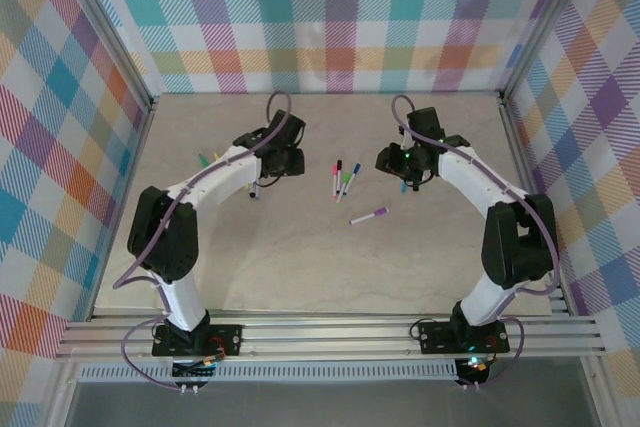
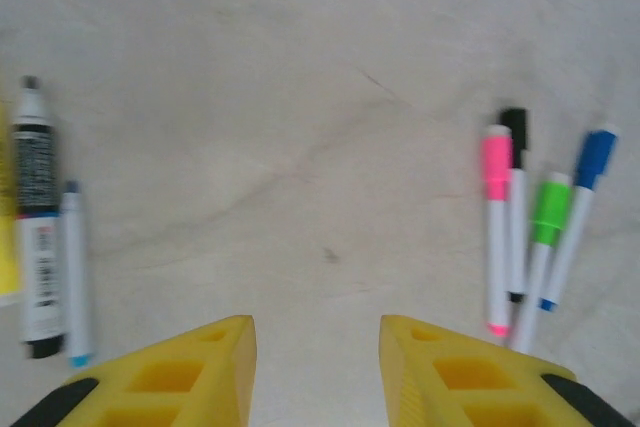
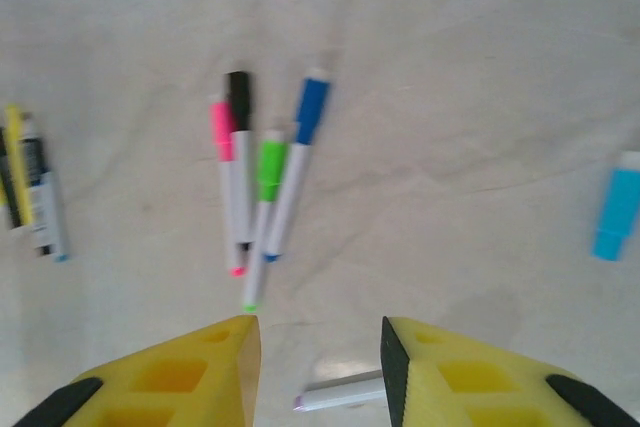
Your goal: Open the pen caps
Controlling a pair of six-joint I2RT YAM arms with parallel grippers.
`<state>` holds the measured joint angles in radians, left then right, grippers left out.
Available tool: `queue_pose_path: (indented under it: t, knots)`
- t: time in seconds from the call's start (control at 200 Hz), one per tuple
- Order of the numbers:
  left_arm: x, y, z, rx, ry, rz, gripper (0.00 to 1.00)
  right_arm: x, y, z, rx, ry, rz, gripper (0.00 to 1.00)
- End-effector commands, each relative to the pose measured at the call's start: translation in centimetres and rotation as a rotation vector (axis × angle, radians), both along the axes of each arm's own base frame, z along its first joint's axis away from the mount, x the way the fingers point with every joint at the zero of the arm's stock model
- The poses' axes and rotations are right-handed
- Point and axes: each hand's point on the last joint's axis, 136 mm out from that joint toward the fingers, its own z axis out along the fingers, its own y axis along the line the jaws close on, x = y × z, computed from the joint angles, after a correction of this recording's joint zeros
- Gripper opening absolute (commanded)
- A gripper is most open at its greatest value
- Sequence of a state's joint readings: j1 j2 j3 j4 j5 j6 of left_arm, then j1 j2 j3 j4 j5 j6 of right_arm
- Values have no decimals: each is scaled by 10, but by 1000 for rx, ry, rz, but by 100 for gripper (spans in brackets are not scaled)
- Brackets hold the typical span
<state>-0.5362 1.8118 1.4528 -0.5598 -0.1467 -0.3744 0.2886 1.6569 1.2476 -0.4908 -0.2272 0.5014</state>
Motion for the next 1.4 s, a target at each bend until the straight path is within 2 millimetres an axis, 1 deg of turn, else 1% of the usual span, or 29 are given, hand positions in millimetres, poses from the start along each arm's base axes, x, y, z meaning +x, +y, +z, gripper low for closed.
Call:
queue_pose_path:
  t: [0.0,0.185,0.295,0.5,0.795,0.925,1.12,1.395]
  knots:
    - [8,-28,-16,-43,24,-23,37,-12,19,2,102,24,45,39]
    - [17,-59,-36,-68,56,-63,37,-19,17,5,103,20,49,38]
    - [21,-72,-48,-75,79,-79,37,-21,18,4,108,28,62,38]
    - [26,-86,-65,-90,107,-92,37,-20,18,2,105,36,66,37]
    - [28,-102,-81,-44,124,-112,36,-16,18,1,120,44,69,36]
    - [27,-103,-90,1,139,-107,35,-15,16,-1,122,49,66,36]
    - [24,-95,-101,55,155,-92,33,-15,13,-3,123,53,61,35]
    - [21,-91,-108,73,168,-92,32,-14,14,-8,129,66,56,35]
